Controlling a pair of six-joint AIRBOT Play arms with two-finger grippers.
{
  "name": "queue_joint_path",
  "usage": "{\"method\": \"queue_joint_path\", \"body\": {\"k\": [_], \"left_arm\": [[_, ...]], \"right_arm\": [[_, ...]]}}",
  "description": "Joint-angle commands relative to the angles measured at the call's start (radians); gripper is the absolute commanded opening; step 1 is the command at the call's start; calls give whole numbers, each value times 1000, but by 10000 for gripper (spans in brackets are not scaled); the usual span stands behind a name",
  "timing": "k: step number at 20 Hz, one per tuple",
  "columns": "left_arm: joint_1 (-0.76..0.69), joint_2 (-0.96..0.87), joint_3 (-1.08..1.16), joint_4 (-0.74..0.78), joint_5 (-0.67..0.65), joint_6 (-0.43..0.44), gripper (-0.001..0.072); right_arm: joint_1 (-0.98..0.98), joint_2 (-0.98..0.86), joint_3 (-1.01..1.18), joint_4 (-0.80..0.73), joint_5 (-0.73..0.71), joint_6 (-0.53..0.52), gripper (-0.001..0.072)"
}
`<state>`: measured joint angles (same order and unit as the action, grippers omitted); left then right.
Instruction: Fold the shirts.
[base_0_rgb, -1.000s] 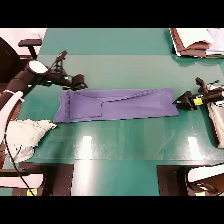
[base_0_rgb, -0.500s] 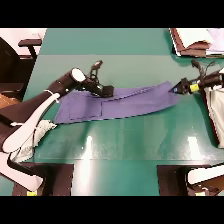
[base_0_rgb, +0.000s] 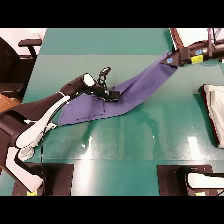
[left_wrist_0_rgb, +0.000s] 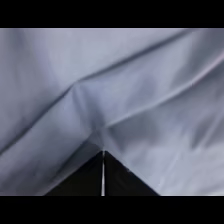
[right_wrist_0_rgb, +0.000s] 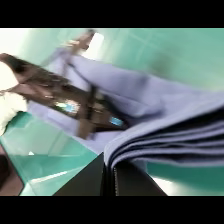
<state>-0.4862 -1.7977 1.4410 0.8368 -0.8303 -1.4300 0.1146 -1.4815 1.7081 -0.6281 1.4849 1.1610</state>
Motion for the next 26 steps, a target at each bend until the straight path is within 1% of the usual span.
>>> {"method": "queue_joint_path", "body": {"k": [1,3,4,5,7,8,10,12,14,15,17,18,19,20,21,23,24,26], "left_arm": [[-2,-4,42,0,9,-10,25],[1,-3,75,16,-2,-2,26],[8,0,101,55,-21,-6,25],[21,14,130,102,-45,-16,25],[74,86,163,235,-59,-66,24],[118,133,177,296,-78,-88,25],[238,241,206,373,-139,-97,25],[375,354,219,410,-192,-89,26],[499,454,220,422,-211,-80,26],[553,493,220,422,-219,-80,26],[632,548,220,422,-239,-80,26],[656,562,220,422,-253,-80,26],[672,570,220,421,-276,-80,26],[678,574,220,422,-297,-78,27],[677,574,220,421,-315,-62,26],[677,574,220,410,-335,-54,26],[677,574,220,405,-335,-54,26],[677,574,220,403,-337,-54,26]], "right_arm": [[121,13,65,7,-45,20,22],[185,13,69,8,-68,20,22],[216,9,69,8,-80,20,22],[248,3,69,12,-95,20,22],[324,-19,69,42,-140,20,22],[364,-36,69,78,-175,19,23],[469,-89,69,142,-277,3,22],[587,-158,79,192,-381,-68,23],[704,-269,164,172,-447,-72,32],[749,-329,220,156,-468,-72,86],[810,-436,333,103,-473,-71,551],[819,-467,360,102,-454,-71,650],[813,-475,358,102,-417,-69,638],[793,-462,330,93,-375,-63,541],[763,-438,288,58,-334,-39,499],[681,-377,182,-39,-270,1,499],[629,-336,105,-74,-266,7,499],[512,-256,-63,-87,-290,11,499]]}}
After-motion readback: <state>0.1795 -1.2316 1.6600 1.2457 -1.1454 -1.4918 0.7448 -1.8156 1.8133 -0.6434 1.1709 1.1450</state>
